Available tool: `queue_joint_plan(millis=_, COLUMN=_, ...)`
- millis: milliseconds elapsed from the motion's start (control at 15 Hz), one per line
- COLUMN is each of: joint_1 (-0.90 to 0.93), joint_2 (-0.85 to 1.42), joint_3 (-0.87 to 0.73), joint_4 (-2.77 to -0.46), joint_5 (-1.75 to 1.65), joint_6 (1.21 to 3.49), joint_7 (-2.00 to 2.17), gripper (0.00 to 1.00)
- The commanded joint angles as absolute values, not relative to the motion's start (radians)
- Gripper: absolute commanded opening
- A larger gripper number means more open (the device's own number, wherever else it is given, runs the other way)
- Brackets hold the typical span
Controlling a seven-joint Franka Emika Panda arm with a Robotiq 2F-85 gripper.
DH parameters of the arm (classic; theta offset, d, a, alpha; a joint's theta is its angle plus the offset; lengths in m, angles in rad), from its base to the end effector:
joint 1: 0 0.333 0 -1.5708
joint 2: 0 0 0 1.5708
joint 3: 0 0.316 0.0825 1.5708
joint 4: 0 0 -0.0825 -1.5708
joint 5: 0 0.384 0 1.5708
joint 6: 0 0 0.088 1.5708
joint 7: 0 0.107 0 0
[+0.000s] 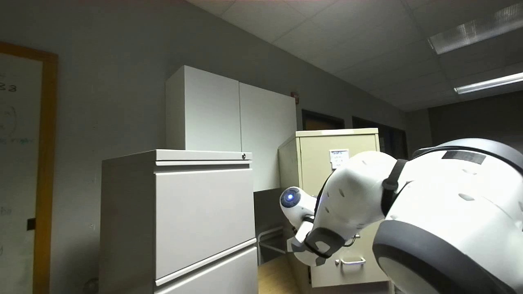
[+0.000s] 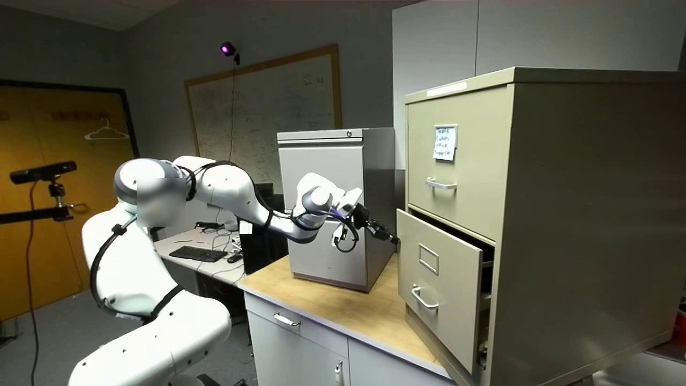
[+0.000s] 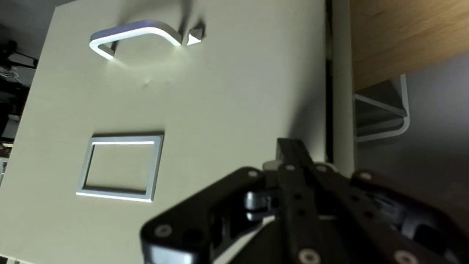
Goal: Close the bottom drawer of the beige file cabinet
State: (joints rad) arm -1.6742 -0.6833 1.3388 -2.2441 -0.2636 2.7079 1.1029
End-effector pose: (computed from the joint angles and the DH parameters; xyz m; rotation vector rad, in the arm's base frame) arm 0.5400 -0.0963 0.4737 2.0430 -1.1975 1.0382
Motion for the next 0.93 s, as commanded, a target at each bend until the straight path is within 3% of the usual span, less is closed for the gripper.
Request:
queue_joint_plan(millis=0, joint_1=-1.843, joint_2=-0.656, joint_3=1.497, joint_4=-2.077, joint_5=-0.205, joint_6=2.663, joint_7=1.091, gripper=0.0)
queue_joint_plan(millis=867, joint_1=-2.149, joint_2=-0.753, joint_3=1.752, joint_4=-1.761, joint_5=0.07, joint_6=2.594, joint_7=0.953, gripper=0.0)
